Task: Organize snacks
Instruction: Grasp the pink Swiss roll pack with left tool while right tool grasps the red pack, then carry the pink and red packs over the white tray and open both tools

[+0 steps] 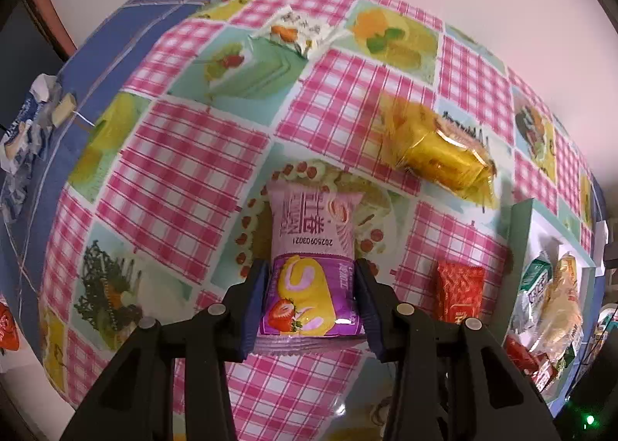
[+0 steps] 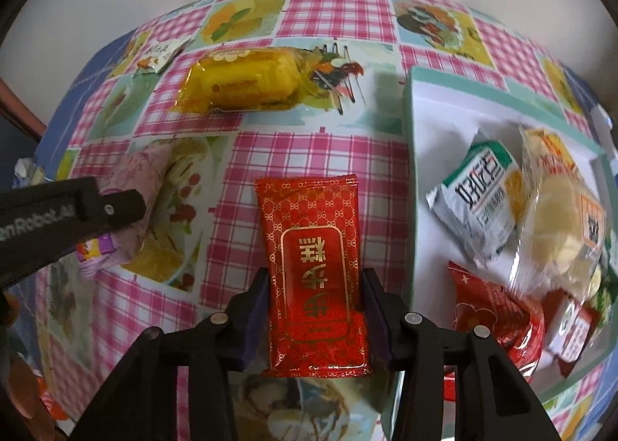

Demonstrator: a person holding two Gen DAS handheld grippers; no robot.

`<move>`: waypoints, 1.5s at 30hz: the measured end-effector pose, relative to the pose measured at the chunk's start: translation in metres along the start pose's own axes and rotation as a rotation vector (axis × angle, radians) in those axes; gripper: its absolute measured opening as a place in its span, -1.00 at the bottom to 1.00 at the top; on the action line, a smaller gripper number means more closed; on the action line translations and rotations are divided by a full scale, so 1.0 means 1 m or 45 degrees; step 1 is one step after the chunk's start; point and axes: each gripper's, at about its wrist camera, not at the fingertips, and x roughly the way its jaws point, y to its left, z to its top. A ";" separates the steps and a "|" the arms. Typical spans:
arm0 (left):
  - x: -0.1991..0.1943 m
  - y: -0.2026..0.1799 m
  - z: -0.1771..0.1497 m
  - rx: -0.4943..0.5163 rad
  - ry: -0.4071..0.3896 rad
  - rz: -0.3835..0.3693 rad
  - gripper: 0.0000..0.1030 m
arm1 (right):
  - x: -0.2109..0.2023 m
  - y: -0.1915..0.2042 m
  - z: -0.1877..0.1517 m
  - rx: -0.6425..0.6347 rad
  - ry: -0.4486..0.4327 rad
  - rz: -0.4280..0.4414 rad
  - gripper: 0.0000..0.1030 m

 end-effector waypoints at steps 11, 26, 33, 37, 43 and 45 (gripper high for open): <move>-0.049 0.015 -0.011 0.032 -0.080 -0.021 -0.20 | -0.040 -0.017 -0.003 0.044 -0.084 0.071 -0.06; -0.006 0.023 -0.006 -0.058 0.039 -0.066 0.12 | -0.019 -0.014 0.004 0.029 -0.032 0.065 -0.06; 0.016 0.005 -0.015 0.029 0.085 0.028 0.12 | -0.004 -0.008 0.003 -0.004 0.021 0.047 -0.06; 0.019 0.000 -0.017 0.051 0.073 0.078 0.12 | -0.002 -0.005 0.005 -0.027 0.015 0.026 -0.06; 0.022 -0.007 -0.016 0.070 0.055 0.115 0.12 | 0.003 0.007 0.003 -0.111 0.000 -0.036 0.02; 0.023 -0.008 -0.015 0.067 0.053 0.114 0.12 | 0.003 0.009 0.002 -0.134 -0.002 -0.049 0.05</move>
